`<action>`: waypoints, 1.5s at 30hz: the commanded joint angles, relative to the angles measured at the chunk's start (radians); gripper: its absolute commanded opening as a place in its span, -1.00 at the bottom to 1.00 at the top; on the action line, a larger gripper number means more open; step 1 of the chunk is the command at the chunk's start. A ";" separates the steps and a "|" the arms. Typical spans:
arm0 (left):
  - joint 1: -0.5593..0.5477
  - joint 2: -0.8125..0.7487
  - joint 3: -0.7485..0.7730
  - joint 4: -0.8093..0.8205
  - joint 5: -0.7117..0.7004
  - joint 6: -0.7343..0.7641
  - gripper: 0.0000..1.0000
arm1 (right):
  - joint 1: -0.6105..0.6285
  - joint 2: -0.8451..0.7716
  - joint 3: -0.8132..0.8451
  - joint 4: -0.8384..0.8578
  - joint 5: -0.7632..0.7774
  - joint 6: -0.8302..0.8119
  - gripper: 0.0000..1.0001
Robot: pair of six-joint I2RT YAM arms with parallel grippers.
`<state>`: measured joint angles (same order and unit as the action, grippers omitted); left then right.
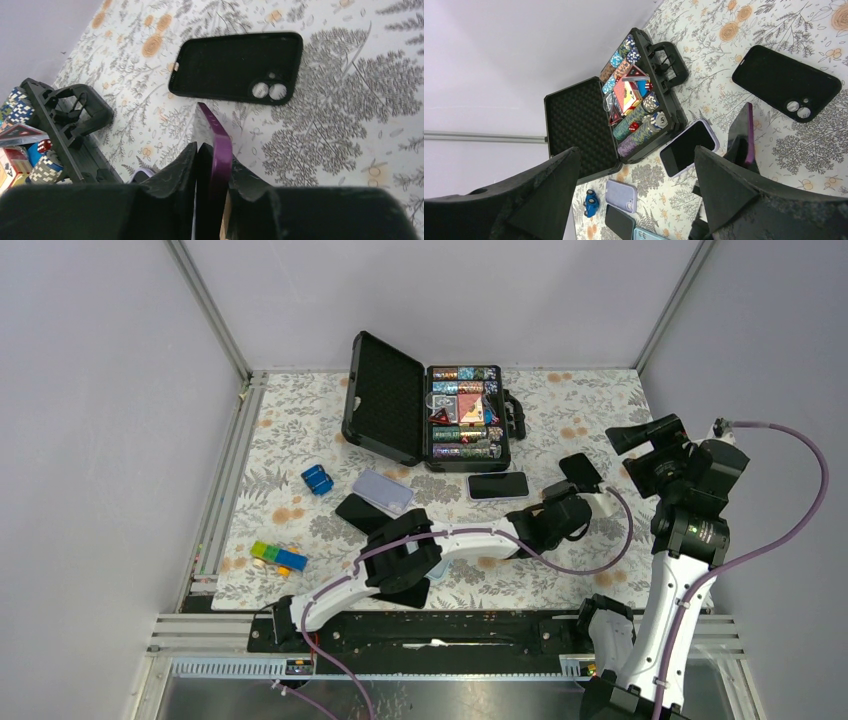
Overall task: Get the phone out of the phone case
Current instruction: Place the phone at the center of the board.
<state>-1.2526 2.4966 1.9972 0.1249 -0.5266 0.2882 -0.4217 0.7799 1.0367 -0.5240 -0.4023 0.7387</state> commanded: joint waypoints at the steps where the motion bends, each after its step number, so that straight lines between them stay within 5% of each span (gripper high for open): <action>1: -0.002 0.076 -0.010 -0.198 0.061 -0.041 -0.53 | -0.005 0.003 0.011 0.036 -0.042 0.014 0.80; 10: -0.014 0.112 0.001 -0.263 0.168 -0.083 -0.65 | -0.006 -0.014 0.000 0.038 -0.042 0.017 0.79; 25: 0.015 0.251 0.099 -0.241 0.180 0.002 -0.26 | -0.006 -0.011 -0.013 0.076 -0.070 0.045 0.78; 33: 0.028 0.263 0.115 -0.255 0.245 -0.054 0.30 | -0.006 0.000 -0.030 0.100 -0.082 0.051 0.76; 45: 0.036 -0.046 -0.184 -0.108 0.446 -0.138 0.78 | -0.006 0.014 -0.038 0.103 -0.075 0.044 0.76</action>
<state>-1.2045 2.5118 1.9217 0.1219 -0.2184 0.1837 -0.4221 0.7876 1.0077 -0.4580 -0.4622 0.7830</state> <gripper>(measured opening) 0.846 0.884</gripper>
